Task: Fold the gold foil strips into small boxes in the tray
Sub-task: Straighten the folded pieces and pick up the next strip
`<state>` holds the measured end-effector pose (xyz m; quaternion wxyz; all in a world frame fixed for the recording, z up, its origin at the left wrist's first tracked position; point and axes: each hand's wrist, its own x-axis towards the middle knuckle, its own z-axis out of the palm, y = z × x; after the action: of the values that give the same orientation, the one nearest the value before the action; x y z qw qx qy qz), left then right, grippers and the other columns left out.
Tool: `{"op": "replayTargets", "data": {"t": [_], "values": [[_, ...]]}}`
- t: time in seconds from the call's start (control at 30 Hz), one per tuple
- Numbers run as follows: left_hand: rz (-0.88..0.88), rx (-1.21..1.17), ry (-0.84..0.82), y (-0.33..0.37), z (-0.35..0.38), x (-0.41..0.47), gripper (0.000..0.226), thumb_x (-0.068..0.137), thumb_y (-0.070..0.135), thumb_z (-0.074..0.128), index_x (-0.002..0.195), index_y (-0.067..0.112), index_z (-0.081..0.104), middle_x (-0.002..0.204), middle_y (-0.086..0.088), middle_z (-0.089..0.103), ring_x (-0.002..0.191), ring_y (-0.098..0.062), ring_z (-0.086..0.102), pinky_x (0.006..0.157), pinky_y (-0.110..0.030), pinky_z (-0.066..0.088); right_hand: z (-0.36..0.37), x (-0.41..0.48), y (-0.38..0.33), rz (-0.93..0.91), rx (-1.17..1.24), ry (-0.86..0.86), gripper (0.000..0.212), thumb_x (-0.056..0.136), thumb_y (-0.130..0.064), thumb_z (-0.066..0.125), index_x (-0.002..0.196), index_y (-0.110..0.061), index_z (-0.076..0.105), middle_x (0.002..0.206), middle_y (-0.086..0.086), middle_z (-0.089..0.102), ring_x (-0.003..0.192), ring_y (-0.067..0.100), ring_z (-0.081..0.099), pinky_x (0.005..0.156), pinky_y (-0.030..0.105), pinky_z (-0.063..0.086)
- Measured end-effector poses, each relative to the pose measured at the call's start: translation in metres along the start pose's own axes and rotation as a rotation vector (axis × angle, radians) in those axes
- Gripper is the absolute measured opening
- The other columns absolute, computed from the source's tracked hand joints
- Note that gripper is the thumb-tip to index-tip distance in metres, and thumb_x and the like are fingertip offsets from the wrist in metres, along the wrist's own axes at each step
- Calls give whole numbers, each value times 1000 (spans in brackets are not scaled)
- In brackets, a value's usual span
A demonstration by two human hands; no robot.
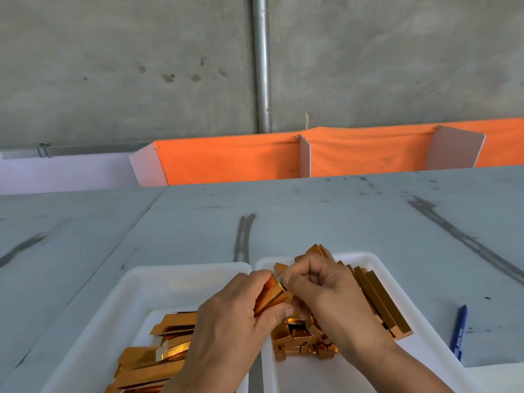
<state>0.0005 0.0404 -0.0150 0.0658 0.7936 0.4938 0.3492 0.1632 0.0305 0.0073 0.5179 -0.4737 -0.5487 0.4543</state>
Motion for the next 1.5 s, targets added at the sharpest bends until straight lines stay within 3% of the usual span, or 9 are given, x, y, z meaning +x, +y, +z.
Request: {"op": "replayTargets", "data": {"t": [0.1,0.23,0.33,0.57,0.67,0.9,1.1,1.33,1.5], "values": [[-27,34,-26,1,3,-1,66,75,77,43,134,49,30,109,29,49,94,6,49,76,-5,38,-2,1,-3,27,37,18,14,92,-10,66,79,-8,69,58,10,59,47,13,52,47,20,46],[16,32,-36,2,0,-3,66,69,84,24,124,50,34,97,24,49,89,5,51,70,-8,41,-6,3,-4,125,115,-5,9,94,-9,60,92,-12,69,61,13,60,47,17,50,48,24,45],[65,49,-45,1,-1,-4,63,70,87,15,122,55,28,92,21,48,87,2,51,65,-9,40,-11,5,-6,203,204,-49,22,92,-3,59,84,-20,71,60,14,60,42,19,47,45,25,43],[-24,-109,-108,-2,-1,-2,47,70,88,28,109,63,29,93,27,50,93,7,49,67,-9,41,-12,2,-10,70,-21,-85,28,98,-8,57,83,-25,74,63,7,64,51,18,57,55,26,51],[-31,-156,-111,-2,-3,-1,35,69,89,31,99,72,29,97,33,48,89,6,50,69,-8,39,-9,0,-10,12,-126,-80,24,97,-10,58,89,-26,74,64,-4,65,56,8,62,57,20,51],[-40,-231,-94,-4,-2,-2,42,70,89,35,102,62,40,91,31,54,84,6,54,67,-8,41,-11,0,-11,20,-94,-109,11,94,-22,63,95,-24,74,71,10,71,59,22,66,67,30,56],[-25,-216,-95,-5,2,-3,53,69,92,32,107,57,40,89,25,56,84,1,57,66,-11,43,-9,3,-8,50,-116,-91,12,96,-17,63,92,-21,74,68,7,71,55,18,66,62,23,55],[52,-154,-152,-7,3,-5,39,78,84,36,109,61,36,93,25,54,87,1,56,66,-13,44,-17,6,-7,261,189,-187,1,85,-7,73,84,-7,72,64,11,62,47,14,54,47,21,48],[61,-179,-152,-7,5,-5,36,79,83,36,108,61,36,89,28,54,82,1,57,63,-12,43,-18,6,-7,157,83,-223,9,87,-11,72,79,-15,74,62,8,61,47,15,51,47,21,45]]}}
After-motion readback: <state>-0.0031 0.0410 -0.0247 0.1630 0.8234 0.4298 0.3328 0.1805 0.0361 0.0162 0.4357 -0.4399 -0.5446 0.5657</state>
